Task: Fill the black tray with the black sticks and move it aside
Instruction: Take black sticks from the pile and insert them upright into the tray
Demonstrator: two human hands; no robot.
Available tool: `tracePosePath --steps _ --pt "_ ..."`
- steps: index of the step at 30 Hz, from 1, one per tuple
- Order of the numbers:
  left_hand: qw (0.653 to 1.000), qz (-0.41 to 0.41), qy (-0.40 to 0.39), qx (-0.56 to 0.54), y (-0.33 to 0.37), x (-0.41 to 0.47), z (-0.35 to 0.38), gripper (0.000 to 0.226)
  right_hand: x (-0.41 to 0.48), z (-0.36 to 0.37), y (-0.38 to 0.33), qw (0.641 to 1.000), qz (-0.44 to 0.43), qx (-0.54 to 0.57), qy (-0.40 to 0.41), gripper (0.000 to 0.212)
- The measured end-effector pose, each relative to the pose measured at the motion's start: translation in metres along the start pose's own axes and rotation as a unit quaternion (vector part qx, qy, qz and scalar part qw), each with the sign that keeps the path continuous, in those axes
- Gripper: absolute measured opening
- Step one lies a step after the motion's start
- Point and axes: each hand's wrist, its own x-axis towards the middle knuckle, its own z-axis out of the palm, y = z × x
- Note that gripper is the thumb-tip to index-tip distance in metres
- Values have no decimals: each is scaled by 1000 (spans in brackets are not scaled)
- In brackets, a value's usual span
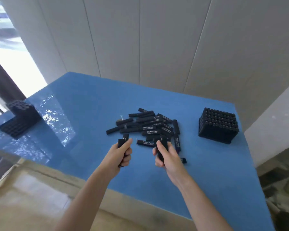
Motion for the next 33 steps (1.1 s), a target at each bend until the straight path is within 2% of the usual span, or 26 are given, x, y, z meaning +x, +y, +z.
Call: tracePosePath --steps 5,12,18,21,25,29,33 --pt "998 -4 51 -38 5 -32 -69 33 0 75 13 999 25 11 -44 25" --pt "988 20 111 -104 15 -81 -193 30 -2 213 38 996 9 -10 -91 24" --pt "985 35 138 -94 34 -117 -302 34 -8 330 59 995 8 -9 -100 19" --pt "984 55 152 -72 47 -128 -336 23 -9 375 68 993 -3 -31 -113 19" --pt "984 71 151 -59 62 -126 -370 18 -1 429 75 989 -14 -59 -132 25" --pt "983 87 147 -64 71 -109 -403 16 20 472 83 986 -9 -73 -153 19" --pt "983 90 145 -73 86 -80 -440 15 56 506 89 985 -22 -94 -141 19"
